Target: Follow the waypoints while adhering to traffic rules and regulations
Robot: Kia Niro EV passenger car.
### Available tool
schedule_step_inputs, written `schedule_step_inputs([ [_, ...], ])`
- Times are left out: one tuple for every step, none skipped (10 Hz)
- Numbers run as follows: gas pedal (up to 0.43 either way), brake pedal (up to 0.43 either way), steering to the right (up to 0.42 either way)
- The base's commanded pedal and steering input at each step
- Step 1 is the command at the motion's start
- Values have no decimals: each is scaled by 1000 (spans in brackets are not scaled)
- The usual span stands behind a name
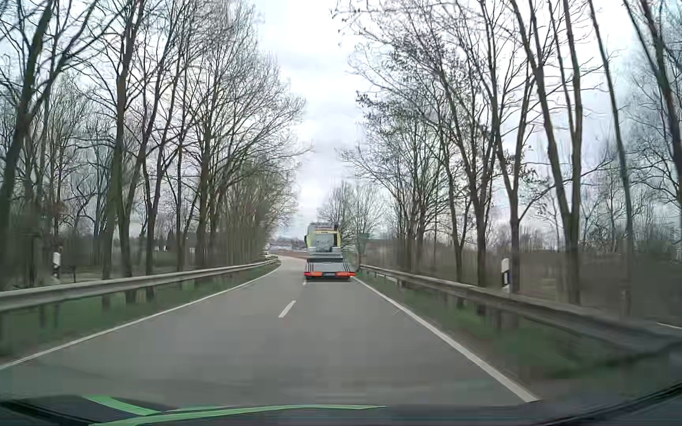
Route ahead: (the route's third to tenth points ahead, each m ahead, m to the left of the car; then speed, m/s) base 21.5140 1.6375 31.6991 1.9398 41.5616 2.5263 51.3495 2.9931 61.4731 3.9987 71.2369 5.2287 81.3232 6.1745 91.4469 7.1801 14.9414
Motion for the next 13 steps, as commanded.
schedule_step_inputs([
  [130, 0, -6],
  [130, 0, -5],
  [130, 0, -6],
  [130, 0, -6],
  [130, 0, -6],
  [130, 0, -6],
  [130, 0, -7],
  [130, 0, -6],
  [130, 0, -6],
  [130, 0, -6],
  [130, 0, -6],
  [130, 0, -6],
  [130, 0, -7],
])
